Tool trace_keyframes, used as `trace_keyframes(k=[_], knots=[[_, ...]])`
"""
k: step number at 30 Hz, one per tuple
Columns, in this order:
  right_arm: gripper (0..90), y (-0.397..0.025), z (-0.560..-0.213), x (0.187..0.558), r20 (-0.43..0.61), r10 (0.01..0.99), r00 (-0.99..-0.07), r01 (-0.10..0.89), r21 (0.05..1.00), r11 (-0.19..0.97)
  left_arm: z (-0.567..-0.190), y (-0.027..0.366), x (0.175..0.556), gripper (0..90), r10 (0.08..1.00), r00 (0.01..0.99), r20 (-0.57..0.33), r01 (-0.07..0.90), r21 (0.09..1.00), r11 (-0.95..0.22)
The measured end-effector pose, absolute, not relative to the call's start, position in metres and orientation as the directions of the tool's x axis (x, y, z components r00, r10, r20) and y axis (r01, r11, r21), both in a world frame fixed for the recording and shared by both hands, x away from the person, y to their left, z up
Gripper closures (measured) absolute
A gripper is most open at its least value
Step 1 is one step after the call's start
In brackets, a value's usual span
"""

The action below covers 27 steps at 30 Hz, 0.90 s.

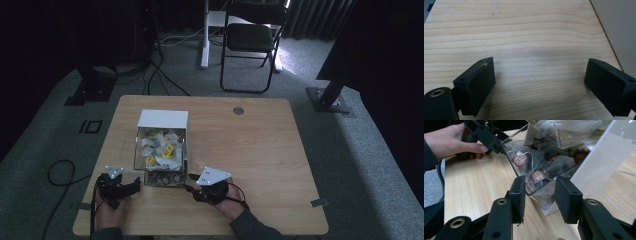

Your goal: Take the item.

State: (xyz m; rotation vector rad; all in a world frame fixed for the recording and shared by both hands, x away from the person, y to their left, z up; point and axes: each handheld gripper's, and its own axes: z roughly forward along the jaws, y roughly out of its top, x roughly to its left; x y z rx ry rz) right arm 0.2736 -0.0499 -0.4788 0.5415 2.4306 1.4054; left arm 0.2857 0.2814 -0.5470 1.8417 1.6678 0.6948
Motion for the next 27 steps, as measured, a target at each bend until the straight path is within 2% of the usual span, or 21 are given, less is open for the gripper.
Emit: trace_keyframes(k=[21, 27], knots=[[65.5, -0.006, -0.495, 0.269, -0.065, 0.382, -0.922, 0.142, 0.861, 0.489, -0.547, 0.281, 0.285, 10.4, 0.995, 0.098, 0.009, 0.708, 0.702, -0.076], [68.7, -0.008, -0.494, 0.269, -0.069, 0.374, -0.925, 0.138, 0.855, 0.500, -0.547, 0.281, 0.285, 10.4, 0.995, 0.100, 0.011, 0.710, 0.700, -0.079]])
